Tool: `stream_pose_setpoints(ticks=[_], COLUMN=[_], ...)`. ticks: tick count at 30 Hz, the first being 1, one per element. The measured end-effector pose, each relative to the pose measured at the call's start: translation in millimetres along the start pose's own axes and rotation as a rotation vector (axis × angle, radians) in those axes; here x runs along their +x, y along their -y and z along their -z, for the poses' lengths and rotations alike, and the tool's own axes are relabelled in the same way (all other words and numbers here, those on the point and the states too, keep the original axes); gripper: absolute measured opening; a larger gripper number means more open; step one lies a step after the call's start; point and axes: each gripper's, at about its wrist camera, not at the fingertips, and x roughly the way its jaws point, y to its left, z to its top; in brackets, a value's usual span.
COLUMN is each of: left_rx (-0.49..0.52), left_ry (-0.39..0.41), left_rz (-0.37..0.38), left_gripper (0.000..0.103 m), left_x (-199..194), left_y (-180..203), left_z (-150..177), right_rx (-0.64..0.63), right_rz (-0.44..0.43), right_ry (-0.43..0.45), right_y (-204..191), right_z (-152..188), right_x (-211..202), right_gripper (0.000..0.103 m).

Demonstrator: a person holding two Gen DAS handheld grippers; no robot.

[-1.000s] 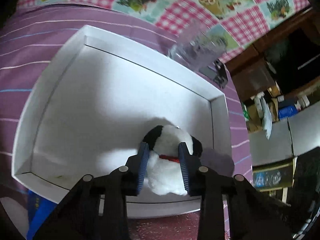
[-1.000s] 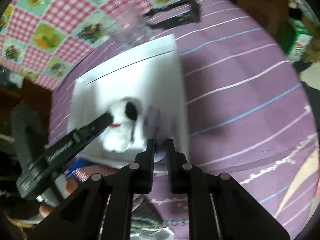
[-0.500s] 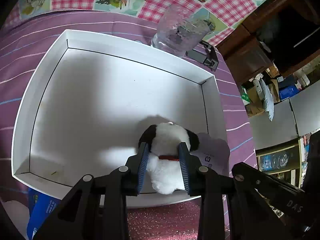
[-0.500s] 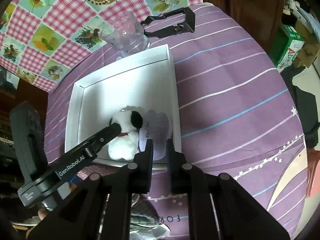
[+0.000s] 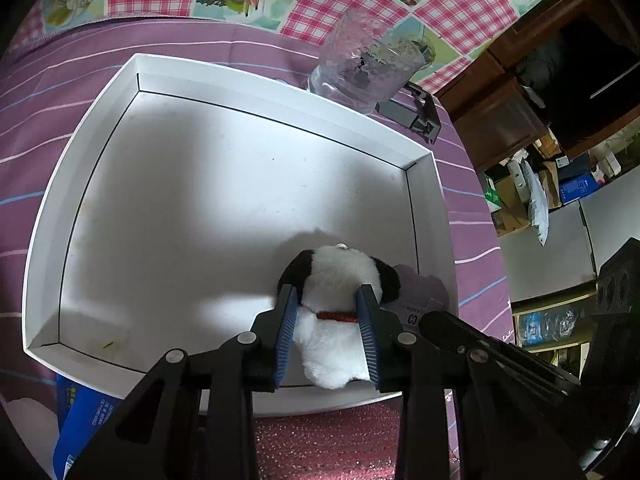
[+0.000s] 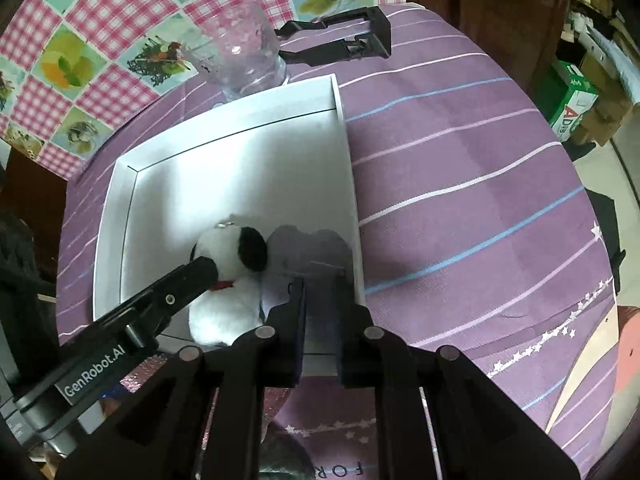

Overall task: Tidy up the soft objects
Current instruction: 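Lower the plush dog and lavender pad into the box and open both grippers, then grasp the green plaid cloth in the pile with the right gripper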

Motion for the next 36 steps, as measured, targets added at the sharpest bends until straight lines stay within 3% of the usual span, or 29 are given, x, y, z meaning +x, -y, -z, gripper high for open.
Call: stream_pose_setpoints(ticks=[7,16,19,24,29,32,34,36], left_rx=[-0.002,0.019,0.035,0.046,0.021,-0.033,-0.050,-0.064], left_ry=[0.004,0.071,0.117,0.209,0.237,0.279,0.283,0.292], left_rz=[-0.001,-0.053,-0.097,-0.089,-0.161,-0.160,-0.143,-0.150], left_gripper=[0.030,0.030,0.030,0.030,0.030,0.030,0.030,0.030], left_x=[0,-23,-42,-85,-121,-140,-150,-162], left_y=[1,8,15,29,39,34,30,25], left_z=[0,1,5,21,44,61,72,88], right_rx=[-0.014,-0.055,-0.053,-0.043,-0.052,-0.117,-0.159,-0.170], right_rz=[0.015,-0.073,-0.135,-0.249,-0.305,-0.293,-0.276,-0.274], right_ry=[0.007,0.002,0.013,0.079,0.153,0.246,0.330,0.410], right_y=[-3,-15,-14,-8,-4,-12,-18,-22], right_z=[2,9,12,19,32,41,49,57], right_x=[-9,-28,-41,-74,-103,-127,-146,-162], right_gripper=[0.014,0.014,0.014,0.014,0.015,0.034,0.056,0.062])
